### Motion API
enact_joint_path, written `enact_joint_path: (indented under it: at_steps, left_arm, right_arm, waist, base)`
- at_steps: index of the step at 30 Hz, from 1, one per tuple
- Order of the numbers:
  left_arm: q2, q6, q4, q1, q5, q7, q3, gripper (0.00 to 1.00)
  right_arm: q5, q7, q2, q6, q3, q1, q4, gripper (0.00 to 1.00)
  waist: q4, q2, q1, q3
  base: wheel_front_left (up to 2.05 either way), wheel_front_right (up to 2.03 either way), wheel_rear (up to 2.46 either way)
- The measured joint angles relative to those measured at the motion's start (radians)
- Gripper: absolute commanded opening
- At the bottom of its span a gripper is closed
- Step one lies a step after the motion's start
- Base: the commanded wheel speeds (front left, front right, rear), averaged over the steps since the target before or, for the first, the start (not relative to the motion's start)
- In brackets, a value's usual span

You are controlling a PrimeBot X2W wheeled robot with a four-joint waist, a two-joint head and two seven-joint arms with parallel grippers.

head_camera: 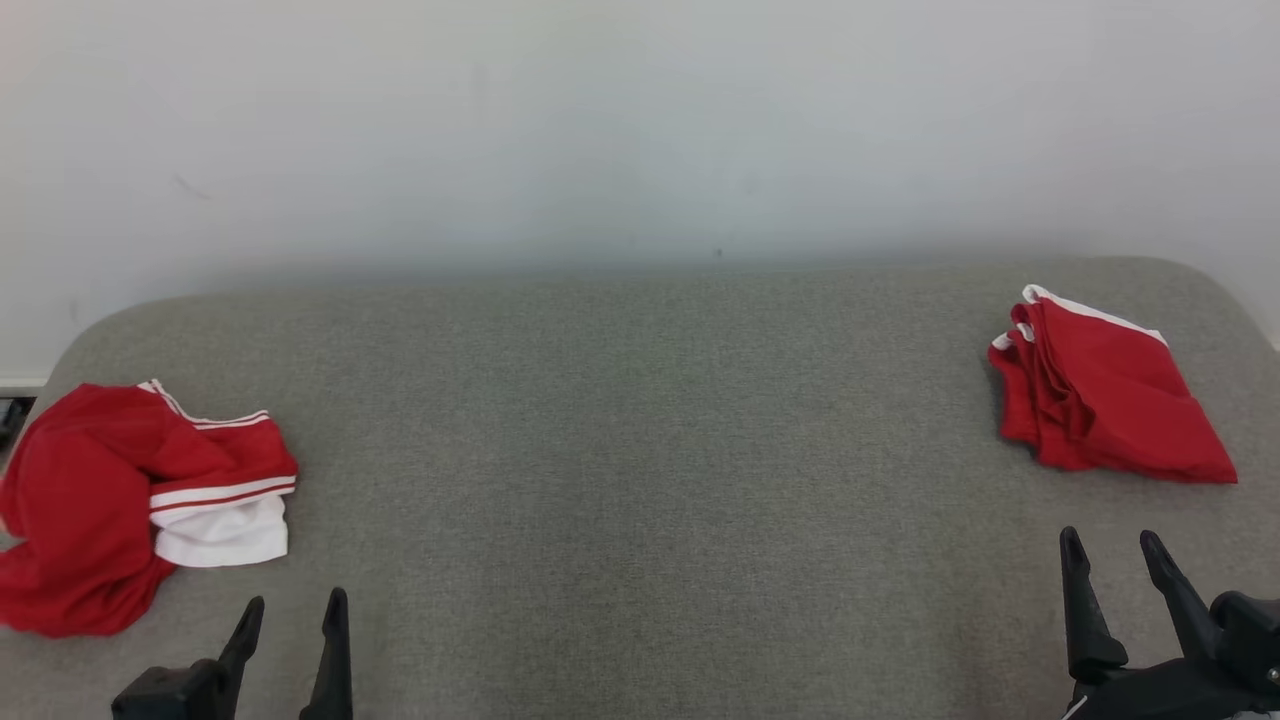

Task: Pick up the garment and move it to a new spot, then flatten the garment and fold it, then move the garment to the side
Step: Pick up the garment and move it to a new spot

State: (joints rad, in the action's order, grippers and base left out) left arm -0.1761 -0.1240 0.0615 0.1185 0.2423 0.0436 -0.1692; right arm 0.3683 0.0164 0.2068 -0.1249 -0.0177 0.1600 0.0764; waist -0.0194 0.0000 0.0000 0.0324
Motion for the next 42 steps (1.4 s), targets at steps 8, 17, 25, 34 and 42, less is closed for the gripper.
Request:
enact_joint_path:
  at_steps: [8, 17, 25, 34, 42]
  left_arm:
    - [-0.001, 0.0, 0.005, -0.008, -0.022, 0.009, 0.007, 1.0]
    - [0.002, 0.0, 0.004, -0.027, -0.027, 0.015, 0.024, 1.0]
    - [0.003, 0.0, -0.003, -0.046, -0.039, 0.026, 0.032, 1.0]
    - [0.007, 0.0, -0.007, -0.046, -0.041, 0.03, 0.041, 1.0]
    - [0.008, 0.0, -0.01, -0.047, -0.041, 0.032, 0.057, 1.0]
  right_arm:
    - [-0.001, -0.011, -0.008, 0.0, -0.001, 0.001, 0.008, 1.0]
    - [0.0, -0.026, -0.009, 0.0, 0.005, -0.003, -0.007, 1.0]
    - [0.0, -0.034, -0.009, 0.002, 0.017, -0.012, -0.02, 1.0]
    - [0.0, -0.036, -0.013, 0.002, 0.032, -0.036, -0.036, 1.0]
    - [-0.001, -0.044, -0.018, 0.008, 0.058, -0.068, -0.043, 1.0]
  waist:
    - [-0.065, 0.0, 0.0, -0.004]
    - [-0.171, 0.0, 0.0, -0.011]
    - [-0.289, 0.0, 0.0, -0.017]
    - [-0.4, 0.0, 0.0, -0.024]
    - [-0.479, 0.0, 0.0, -0.028]
  base:
    - [0.0, 0.0, 0.0]
    - [0.0, 0.0, 0.0]
    - [0.0, 0.0, 0.0]
    - [0.0, 0.0, 0.0]
    - [0.0, 0.0, 0.0]
